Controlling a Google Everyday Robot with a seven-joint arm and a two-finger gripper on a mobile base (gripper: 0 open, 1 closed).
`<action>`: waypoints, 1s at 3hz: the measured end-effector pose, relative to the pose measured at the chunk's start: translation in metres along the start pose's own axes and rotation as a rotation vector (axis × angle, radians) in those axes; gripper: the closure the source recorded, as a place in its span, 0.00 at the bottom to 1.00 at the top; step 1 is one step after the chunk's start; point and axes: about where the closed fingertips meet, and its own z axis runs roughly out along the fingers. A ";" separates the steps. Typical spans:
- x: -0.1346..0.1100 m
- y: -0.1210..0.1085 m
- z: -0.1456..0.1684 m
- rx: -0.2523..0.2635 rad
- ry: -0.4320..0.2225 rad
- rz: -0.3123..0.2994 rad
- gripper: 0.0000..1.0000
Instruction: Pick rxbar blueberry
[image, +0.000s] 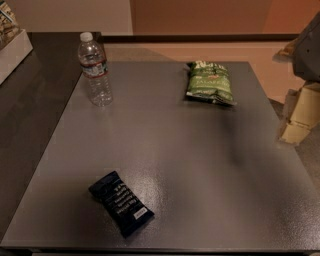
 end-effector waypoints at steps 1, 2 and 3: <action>0.000 0.000 0.000 0.000 0.000 0.000 0.00; -0.018 0.010 0.000 0.010 -0.037 -0.016 0.00; -0.043 0.025 0.013 0.001 -0.091 0.011 0.00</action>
Offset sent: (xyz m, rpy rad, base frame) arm -0.0140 0.0470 -0.0013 0.0692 -0.0344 0.0568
